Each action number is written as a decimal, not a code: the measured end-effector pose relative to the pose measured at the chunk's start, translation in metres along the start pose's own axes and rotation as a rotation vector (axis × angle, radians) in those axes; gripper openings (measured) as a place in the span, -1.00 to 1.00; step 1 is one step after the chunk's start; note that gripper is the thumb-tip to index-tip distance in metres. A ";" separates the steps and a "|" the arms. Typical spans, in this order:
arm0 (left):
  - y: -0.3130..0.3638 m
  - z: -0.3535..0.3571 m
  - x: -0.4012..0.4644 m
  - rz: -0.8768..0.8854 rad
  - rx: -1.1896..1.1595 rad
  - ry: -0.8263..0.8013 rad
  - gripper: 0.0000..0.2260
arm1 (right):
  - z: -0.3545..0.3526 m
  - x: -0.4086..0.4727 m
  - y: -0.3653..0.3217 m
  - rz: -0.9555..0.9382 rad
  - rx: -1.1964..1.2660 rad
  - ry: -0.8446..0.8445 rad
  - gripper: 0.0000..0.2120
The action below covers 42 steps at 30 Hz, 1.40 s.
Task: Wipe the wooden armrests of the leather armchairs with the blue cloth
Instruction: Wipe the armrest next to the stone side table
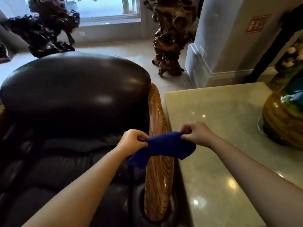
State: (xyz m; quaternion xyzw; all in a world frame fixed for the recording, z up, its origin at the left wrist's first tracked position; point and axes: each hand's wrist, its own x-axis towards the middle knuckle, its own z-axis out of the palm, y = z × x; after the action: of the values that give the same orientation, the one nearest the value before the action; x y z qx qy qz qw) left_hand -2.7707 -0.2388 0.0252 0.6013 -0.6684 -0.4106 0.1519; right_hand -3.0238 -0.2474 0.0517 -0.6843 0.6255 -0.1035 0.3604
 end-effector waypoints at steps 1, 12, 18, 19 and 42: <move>-0.005 0.007 0.005 -0.016 0.000 0.002 -0.83 | 0.004 0.005 0.008 0.009 0.010 -0.010 -0.88; -0.094 0.071 0.076 -0.141 -0.024 -0.191 -0.77 | 0.076 0.079 0.086 0.098 0.025 -0.153 -0.81; -0.112 0.090 0.118 -0.069 -0.044 0.230 -0.65 | 0.104 0.137 0.098 0.053 -0.028 0.259 -0.74; -0.116 0.095 0.118 -0.036 -0.024 0.315 -0.59 | 0.113 0.137 0.100 0.008 -0.058 0.351 -0.65; -0.154 0.184 0.177 -0.009 0.291 0.409 -0.48 | 0.238 0.179 0.115 0.046 -0.316 0.500 -0.40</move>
State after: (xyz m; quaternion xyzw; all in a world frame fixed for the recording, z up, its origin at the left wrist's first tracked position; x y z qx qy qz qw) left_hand -2.8347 -0.3267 -0.2523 0.6903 -0.6733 -0.1805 0.1938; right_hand -2.9379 -0.3222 -0.2462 -0.6709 0.7185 -0.1620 0.0865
